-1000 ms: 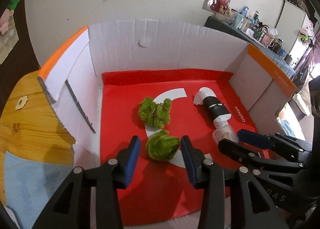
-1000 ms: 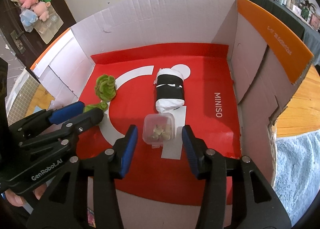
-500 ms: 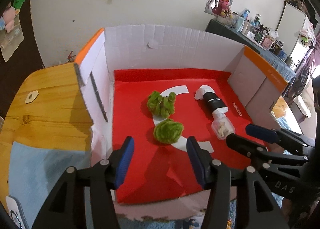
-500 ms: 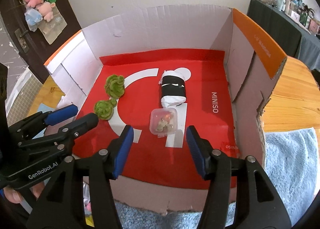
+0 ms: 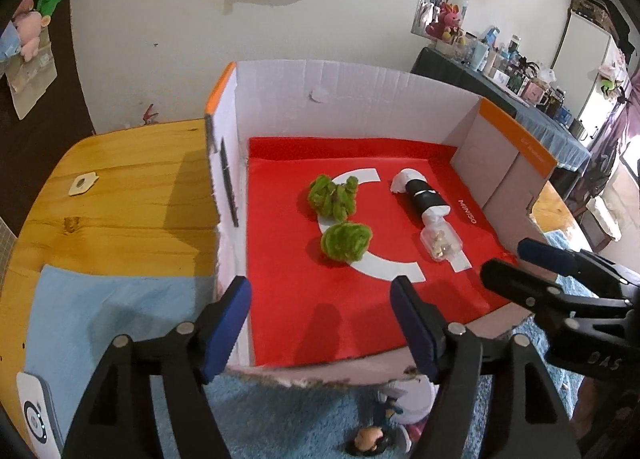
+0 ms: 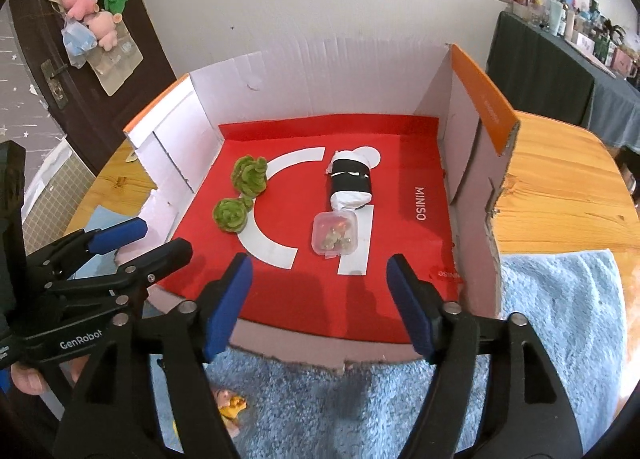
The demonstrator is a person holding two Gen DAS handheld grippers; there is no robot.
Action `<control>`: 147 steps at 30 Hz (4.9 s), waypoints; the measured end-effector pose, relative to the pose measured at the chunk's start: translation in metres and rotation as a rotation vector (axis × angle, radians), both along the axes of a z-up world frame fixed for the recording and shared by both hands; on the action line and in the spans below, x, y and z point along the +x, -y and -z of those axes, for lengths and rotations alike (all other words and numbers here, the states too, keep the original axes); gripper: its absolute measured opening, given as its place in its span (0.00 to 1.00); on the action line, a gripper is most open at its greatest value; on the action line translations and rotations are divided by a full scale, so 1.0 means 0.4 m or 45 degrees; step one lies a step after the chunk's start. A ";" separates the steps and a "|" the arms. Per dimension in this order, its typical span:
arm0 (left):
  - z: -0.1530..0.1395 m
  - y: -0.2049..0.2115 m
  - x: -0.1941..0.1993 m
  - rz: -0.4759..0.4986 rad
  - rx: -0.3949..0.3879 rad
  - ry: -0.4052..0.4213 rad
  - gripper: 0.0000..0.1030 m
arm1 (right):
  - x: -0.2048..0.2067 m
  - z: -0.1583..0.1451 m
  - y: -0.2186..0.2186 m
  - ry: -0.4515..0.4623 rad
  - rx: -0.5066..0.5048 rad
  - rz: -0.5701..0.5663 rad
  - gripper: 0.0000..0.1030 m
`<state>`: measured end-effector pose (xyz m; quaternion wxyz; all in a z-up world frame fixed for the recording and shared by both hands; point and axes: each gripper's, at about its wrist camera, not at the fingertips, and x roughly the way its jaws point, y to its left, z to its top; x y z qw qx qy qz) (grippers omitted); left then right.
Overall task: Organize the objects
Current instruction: 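Withdraw both grippers from the box toward the remaining toys, then lower the left gripper to the dark-haired figurine while the right gripper approaches the yellow figure, then close the left gripper on the dark-haired figurine while the right gripper grasps the yellow figure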
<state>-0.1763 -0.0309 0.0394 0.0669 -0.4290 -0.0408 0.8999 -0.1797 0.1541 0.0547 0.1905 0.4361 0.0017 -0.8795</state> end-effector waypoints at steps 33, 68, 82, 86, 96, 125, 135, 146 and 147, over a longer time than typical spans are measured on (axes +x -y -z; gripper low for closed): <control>-0.027 0.020 0.130 -0.023 0.016 -0.040 0.99 | 0.164 -0.060 -0.024 -0.100 0.008 0.004 0.93; 0.056 0.018 0.211 -0.031 0.022 0.031 0.99 | 0.263 0.028 -0.020 -0.028 0.030 -0.033 0.93; 0.078 0.004 0.199 0.012 0.008 0.045 0.99 | 0.241 0.085 0.019 0.011 0.123 -0.052 0.93; 0.082 0.008 0.197 0.012 -0.007 0.046 0.98 | 0.236 0.098 0.026 0.025 0.134 -0.065 0.93; 0.081 0.027 0.201 0.023 0.005 0.046 0.93 | 0.220 0.126 0.053 0.053 0.158 -0.099 0.93; 0.090 -0.010 0.203 0.155 0.040 0.049 0.43 | 0.252 0.135 0.086 -0.029 0.246 -0.221 0.60; 0.080 -0.003 0.198 0.175 0.047 0.047 0.33 | 0.241 0.134 0.069 -0.017 0.199 -0.217 0.48; 0.101 -0.056 0.162 0.241 -0.021 0.062 0.33 | 0.236 0.131 0.079 -0.014 0.168 -0.223 0.39; 0.100 -0.058 0.162 0.246 -0.032 0.061 0.33 | 0.233 0.130 0.079 -0.012 0.166 -0.219 0.39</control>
